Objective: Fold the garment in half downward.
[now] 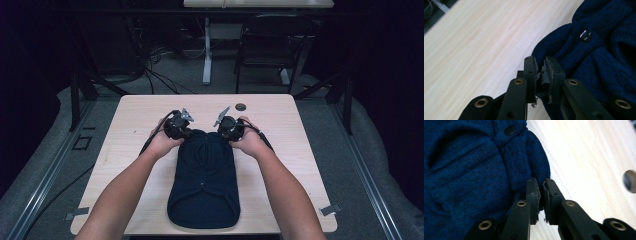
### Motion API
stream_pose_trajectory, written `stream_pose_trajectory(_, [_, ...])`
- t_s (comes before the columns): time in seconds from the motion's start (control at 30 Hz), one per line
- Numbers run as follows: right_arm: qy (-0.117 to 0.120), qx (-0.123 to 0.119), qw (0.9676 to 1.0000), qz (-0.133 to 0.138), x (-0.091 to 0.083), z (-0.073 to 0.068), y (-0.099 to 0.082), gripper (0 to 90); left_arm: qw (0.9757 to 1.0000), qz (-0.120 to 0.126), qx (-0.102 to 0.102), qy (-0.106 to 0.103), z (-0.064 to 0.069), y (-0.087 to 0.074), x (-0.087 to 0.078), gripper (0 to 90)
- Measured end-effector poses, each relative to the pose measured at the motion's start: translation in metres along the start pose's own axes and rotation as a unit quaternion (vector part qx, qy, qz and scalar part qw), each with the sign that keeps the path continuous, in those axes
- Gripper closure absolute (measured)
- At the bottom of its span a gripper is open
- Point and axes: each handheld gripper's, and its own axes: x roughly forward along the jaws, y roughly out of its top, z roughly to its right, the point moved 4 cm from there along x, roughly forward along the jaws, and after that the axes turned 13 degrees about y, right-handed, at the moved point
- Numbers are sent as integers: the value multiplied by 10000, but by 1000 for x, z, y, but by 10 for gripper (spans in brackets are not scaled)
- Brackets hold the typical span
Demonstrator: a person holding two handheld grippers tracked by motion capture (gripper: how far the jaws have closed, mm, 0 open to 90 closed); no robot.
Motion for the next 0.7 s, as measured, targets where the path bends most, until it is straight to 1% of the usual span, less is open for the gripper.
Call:
stream_pose_trajectory(0.13, [-83, -13, 9998, 152, -14, 1, 7, 832, 9999, 120, -29, 72, -8, 8, -11, 800])
stream_pose_trajectory(0.3, [-284, -62, 9991, 303, -33, 2, 17, 835, 9993, 297, -20, 213, -17, 21, -27, 801])
stream_pose_trajectory(0.4, [-403, -128, 9986, 325, -43, 2, 23, 837, 9988, 371, -11, 304, -23, 27, -37, 801])
stream_pose_trajectory(0.5, [-531, -197, 9976, 390, -53, 2, 28, 838, 9982, 467, 22, 374, -27, 33, -46, 802])
stream_pose_trajectory(0.53, [-621, -242, 9971, 366, -57, 2, 30, 838, 9980, 490, 35, 400, -28, 34, -48, 803])
stream_pose_trajectory(0.57, [-648, -260, 9968, 393, -60, 2, 32, 838, 9974, 562, 7, 445, -30, 36, -51, 803])
stream_pose_trajectory(0.6, [-721, -267, 9961, 431, -63, 2, 33, 838, 9973, 568, 19, 458, -30, 37, -53, 803])
stream_pose_trajectory(0.63, [-728, -248, 9959, 476, -65, 2, 34, 838, 9972, 571, 52, 478, -32, 38, -55, 803])
stream_pose_trajectory(0.7, [-770, -283, 9953, 512, -69, 2, 36, 839, 9966, 616, 67, 539, -34, 42, -59, 803])
